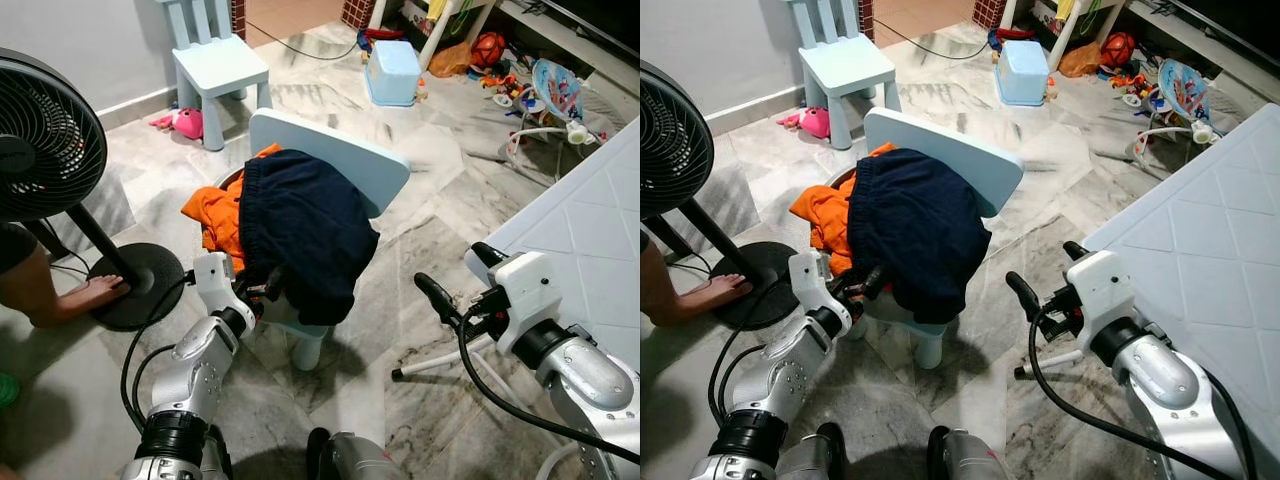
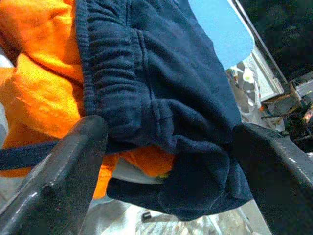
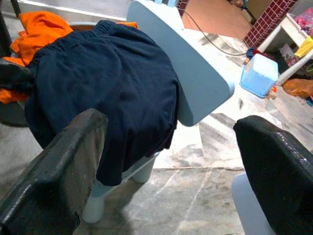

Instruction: Hang hanger

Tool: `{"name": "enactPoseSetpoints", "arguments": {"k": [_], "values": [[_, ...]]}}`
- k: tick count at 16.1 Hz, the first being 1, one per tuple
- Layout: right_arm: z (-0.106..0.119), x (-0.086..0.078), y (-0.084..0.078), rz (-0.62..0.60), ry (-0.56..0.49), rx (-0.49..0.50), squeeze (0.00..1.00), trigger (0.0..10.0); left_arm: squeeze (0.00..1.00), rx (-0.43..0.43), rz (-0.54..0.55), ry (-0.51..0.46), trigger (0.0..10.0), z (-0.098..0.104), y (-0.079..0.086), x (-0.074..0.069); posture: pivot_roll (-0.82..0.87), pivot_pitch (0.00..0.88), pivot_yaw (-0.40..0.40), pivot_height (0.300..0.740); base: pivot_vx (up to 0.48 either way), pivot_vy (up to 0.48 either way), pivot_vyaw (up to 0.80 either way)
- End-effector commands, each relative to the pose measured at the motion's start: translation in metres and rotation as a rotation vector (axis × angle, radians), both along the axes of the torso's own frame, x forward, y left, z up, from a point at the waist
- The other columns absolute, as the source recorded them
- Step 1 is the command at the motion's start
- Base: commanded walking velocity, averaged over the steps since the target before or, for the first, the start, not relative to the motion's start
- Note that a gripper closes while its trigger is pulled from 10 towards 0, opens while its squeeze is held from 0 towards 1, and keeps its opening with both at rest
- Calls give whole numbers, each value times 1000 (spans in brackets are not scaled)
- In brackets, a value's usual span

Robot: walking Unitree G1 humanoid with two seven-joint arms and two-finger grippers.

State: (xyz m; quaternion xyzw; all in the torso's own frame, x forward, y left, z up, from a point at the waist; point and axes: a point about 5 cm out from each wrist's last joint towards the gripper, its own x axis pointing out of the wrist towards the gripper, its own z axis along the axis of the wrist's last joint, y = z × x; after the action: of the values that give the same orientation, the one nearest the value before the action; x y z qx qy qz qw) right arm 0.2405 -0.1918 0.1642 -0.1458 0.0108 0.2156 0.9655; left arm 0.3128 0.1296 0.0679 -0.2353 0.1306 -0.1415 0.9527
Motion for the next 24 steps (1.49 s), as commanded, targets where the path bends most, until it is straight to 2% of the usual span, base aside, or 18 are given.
{"name": "enactPoseSetpoints", "arguments": {"k": [1, 2, 3, 5, 7, 11, 12, 13, 14, 24], "values": [[6, -2, -7, -15, -9, -8, 0, 10000, 0, 9, -19, 38, 10000, -11, -1, -6, -303, 251, -164, 740, 0, 0, 0], [6, -3, -7, -18, -8, -8, 0, 10000, 0, -4, -24, 68, 9882, -16, 1, -6, -303, 251, -164, 740, 0, 0, 0], [6, -5, -6, -20, -7, -8, 0, 10000, 0, -14, -25, 70, 3961, -17, 1, -5, -305, 251, -160, 740, 0, 0, 0], [5, -8, -5, -21, -4, -5, 0, 10000, 0, -32, -3, 87, 4471, -18, 3, 0, -306, 253, -158, 740, 0, 0, 0], [5, -8, -4, -22, -2, -4, 0, 10000, 0, -41, 11, 92, 10000, -19, 3, 2, -313, 253, -158, 740, 0, 0, 0], [6, -7, -5, -26, -1, -4, 0, 10000, 0, -62, 23, 88, 10000, -19, 3, 6, -316, 255, -161, 740, 0, 0, 0], [6, -7, -4, -26, -1, -4, 0, 10000, 0, -67, 22, 91, 5098, -19, 3, 6, -315, 254, -161, 740, 0, 0, 0], [6, -7, -3, -24, -2, -2, 0, 10000, 0, -73, 20, 94, 1176, -21, 2, 6, -315, 254, -161, 740, 0, 0, 0], [6, -7, -3, -24, -2, -1, 0, 10000, 0, -77, 21, 94, 0, -21, 2, 6, -315, 254, -161, 740, 0, 0, 0], [5, -7, -2, -28, 1, 3, 0, 10000, 0, -76, 27, 70, 0, -20, 2, 10, -318, 253, -161, 740, 0, 0, 0]]}}
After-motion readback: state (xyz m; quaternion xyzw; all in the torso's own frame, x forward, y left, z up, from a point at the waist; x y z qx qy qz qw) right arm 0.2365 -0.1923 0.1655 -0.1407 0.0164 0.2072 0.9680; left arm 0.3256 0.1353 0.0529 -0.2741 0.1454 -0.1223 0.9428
